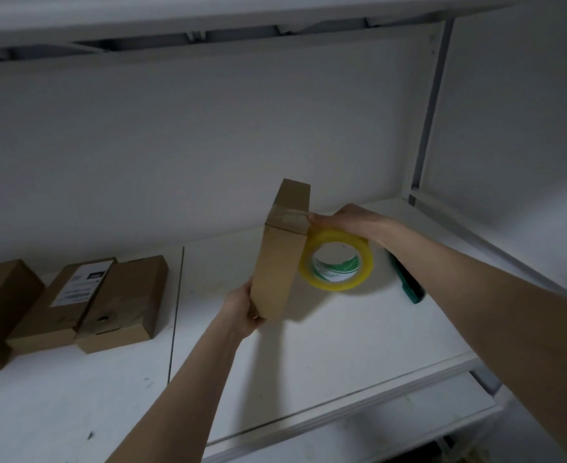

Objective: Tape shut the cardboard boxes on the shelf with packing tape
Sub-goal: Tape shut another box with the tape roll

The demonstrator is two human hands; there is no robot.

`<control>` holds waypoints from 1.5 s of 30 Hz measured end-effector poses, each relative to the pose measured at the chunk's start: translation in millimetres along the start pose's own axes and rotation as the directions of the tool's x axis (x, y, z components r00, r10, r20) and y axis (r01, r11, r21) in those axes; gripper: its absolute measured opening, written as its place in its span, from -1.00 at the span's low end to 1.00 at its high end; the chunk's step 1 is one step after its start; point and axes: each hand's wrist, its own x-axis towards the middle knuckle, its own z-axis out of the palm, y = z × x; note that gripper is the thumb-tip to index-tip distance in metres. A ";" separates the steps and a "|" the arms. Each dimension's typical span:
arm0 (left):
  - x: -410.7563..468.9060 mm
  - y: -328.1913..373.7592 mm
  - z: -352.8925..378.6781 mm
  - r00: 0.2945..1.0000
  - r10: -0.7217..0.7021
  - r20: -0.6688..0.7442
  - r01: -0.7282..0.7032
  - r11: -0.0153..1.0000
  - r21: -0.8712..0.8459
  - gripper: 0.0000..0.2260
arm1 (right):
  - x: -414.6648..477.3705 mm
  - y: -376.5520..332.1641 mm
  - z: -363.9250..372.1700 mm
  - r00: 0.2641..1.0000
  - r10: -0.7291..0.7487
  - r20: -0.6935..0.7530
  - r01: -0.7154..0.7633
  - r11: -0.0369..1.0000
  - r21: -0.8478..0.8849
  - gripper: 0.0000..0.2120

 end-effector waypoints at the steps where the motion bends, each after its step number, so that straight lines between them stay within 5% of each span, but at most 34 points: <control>1: -1.6 1.7 5.5 0.995 0.070 -0.076 -0.062 0.993 0.105 -0.76 | 2.5 -1.7 1.2 1.000 0.010 -0.003 -0.010 0.999 -0.034 -0.36; 4: -6.4 9.5 16.1 0.975 0.185 -0.126 -0.149 0.956 0.253 -0.69 | 8.2 -3.6 12.2 1.000 0.016 -0.017 -0.018 0.992 -0.121 -0.39; 8: -18.4 22.6 18.6 0.983 0.181 0.002 -0.178 0.965 0.190 -0.56 | 12.8 -4.7 24.4 1.000 -0.007 -0.013 0.005 0.991 -0.136 -0.39; 13: -16.5 28.3 8.5 0.884 0.466 0.025 -0.449 0.835 0.318 -0.49 | 17.5 -2.9 34.9 1.000 -0.028 -0.008 0.027 0.984 -0.178 -0.38; 20: -4.7 16.5 -15.8 0.967 0.230 0.114 -0.245 0.959 0.143 -0.54 | 21.2 -16.2 53.6 0.998 -0.016 0.052 0.023 0.991 -0.133 -0.31; 24: -5.9 7.4 -29.6 0.978 0.204 0.048 -0.210 0.943 0.258 -0.59 | 22.6 -26.6 58.6 0.998 -0.027 0.052 0.034 0.989 -0.143 -0.31; 27: -21.9 36.6 -24.7 0.844 0.527 -0.097 -0.439 0.783 0.440 -0.57 | 23.9 -32.7 60.8 0.997 -0.048 0.058 0.057 0.985 -0.165 -0.37; 29: -34.4 58.9 -15.5 0.786 0.610 0.099 -0.549 0.615 0.566 -0.39 | 22.7 -36.4 62.7 0.998 -0.044 0.040 0.051 0.979 -0.197 -0.41; 32: -39.3 67.9 -6.6 0.779 0.513 0.361 -0.403 -0.030 0.915 -0.25 | 20.8 -37.5 65.0 0.999 -0.033 0.040 0.040 0.977 -0.211 -0.44; 36: -31.5 68.2 3.4 0.794 0.506 0.336 -0.231 -0.259 0.938 -0.22 | 18.1 -35.0 56.3 0.995 -0.032 0.095 0.051 0.978 -0.204 -0.49; 38: -29.2 71.3 8.3 0.836 0.465 0.291 -0.180 -0.268 0.946 -0.17 | 16.3 -29.9 46.7 0.990 -0.015 0.142 0.045 0.977 -0.208 -0.52; 41: -28.4 76.4 12.8 0.877 0.421 0.233 -0.187 -0.147 0.971 -0.09 | 15.0 -15.5 39.4 0.988 -0.018 0.155 0.033 0.995 -0.096 -0.48; 45: -24.6 74.4 10.9 0.854 0.486 0.185 -0.289 0.147 0.946 -0.15 | 11.7 -26.0 24.8 0.989 -0.125 0.079 0.130 0.990 -0.060 -0.44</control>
